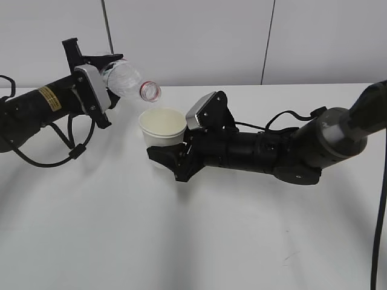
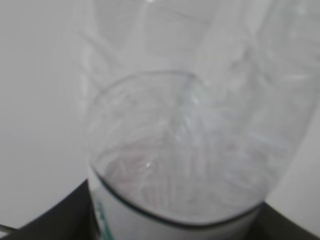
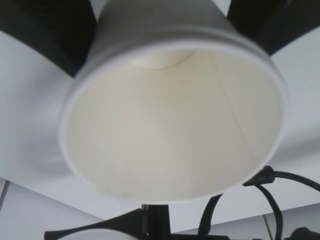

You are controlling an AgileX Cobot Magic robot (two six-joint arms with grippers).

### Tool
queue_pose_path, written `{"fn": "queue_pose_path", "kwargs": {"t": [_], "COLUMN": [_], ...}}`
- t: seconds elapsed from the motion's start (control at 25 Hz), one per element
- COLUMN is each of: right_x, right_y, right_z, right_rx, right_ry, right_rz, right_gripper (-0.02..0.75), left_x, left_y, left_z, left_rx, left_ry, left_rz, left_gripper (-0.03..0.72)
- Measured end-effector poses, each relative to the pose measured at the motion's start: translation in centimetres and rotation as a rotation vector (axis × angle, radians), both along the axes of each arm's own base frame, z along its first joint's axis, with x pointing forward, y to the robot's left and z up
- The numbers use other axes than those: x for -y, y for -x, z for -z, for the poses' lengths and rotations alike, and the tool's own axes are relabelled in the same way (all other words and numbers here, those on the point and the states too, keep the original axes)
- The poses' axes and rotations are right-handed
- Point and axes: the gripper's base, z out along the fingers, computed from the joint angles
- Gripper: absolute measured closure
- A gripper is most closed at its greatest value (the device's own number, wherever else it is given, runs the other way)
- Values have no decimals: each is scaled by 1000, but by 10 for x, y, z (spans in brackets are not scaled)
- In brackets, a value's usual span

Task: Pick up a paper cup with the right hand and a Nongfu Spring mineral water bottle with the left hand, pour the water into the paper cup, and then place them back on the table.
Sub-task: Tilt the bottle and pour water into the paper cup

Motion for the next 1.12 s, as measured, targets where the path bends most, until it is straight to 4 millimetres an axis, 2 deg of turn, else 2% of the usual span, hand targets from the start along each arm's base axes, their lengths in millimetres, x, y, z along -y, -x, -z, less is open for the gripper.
{"fn": "queue_pose_path", "kwargs": {"t": [0.24,1.12], "right_x": [0,2], "right_y": [1,-1], "right_z": [1,4], "right_rx": [-5,-42], "right_ry": [8,22], "right_rz": [-9,30], "right_gripper": [230,230], "left_x": [-2,2], "left_y": [-2,-1], "left_z": [-2,-2], "left_rx": [4,71], "left_ry": [25,-52], "left_rz": [-39,-25], "left_gripper": [316,316]}}
